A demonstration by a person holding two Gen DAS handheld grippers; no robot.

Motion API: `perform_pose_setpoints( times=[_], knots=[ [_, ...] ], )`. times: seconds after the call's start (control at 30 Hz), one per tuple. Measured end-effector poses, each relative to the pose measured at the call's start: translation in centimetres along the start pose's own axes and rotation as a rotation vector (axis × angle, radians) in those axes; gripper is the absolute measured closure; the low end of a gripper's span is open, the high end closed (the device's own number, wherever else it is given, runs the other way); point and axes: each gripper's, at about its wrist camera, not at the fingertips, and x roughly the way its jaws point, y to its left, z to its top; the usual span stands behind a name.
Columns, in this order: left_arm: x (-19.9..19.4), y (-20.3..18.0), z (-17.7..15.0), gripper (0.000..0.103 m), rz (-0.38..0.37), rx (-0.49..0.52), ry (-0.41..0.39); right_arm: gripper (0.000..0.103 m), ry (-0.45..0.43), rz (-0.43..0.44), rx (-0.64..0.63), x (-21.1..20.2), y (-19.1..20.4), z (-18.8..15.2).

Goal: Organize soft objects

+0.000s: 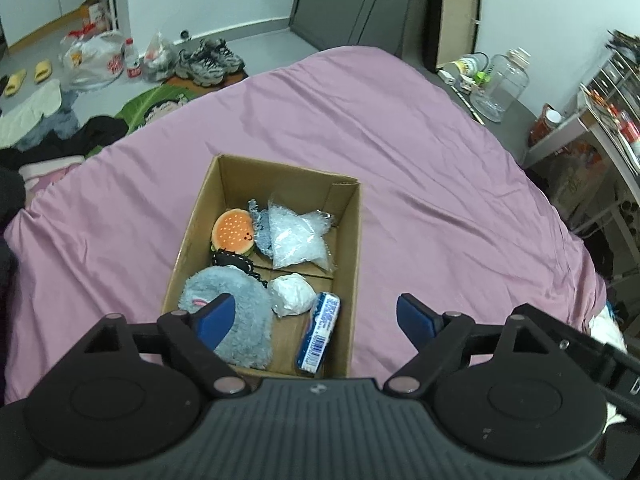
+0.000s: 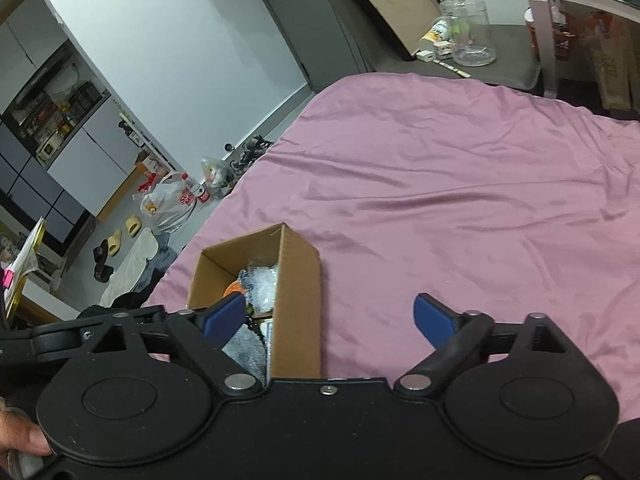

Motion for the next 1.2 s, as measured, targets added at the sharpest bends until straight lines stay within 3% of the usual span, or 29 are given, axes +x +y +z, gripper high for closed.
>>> perform_pose_setpoints(
  times=[0.13, 0.47, 1.2],
  knots=[
    [-1.2, -1.1, -0.8, 0.010, 0.004, 0.053, -0.033, 0.000, -0.017, -0.011, -0.011, -1.4, -0.7, -0.2],
    [-4.3, -1.8, -3.3, 0.005, 0.001, 0.118, -0.095, 0.000, -0.035, -0.043, -0.073, -5.2, -1.2, -2.2],
    [-10.3, 1.5, -8.8, 0.001, -0.007, 0.186, -0.205, 0.000, -0.142, -0.078, -0.128, -10.6, 1.5, -7.9]
  ],
)
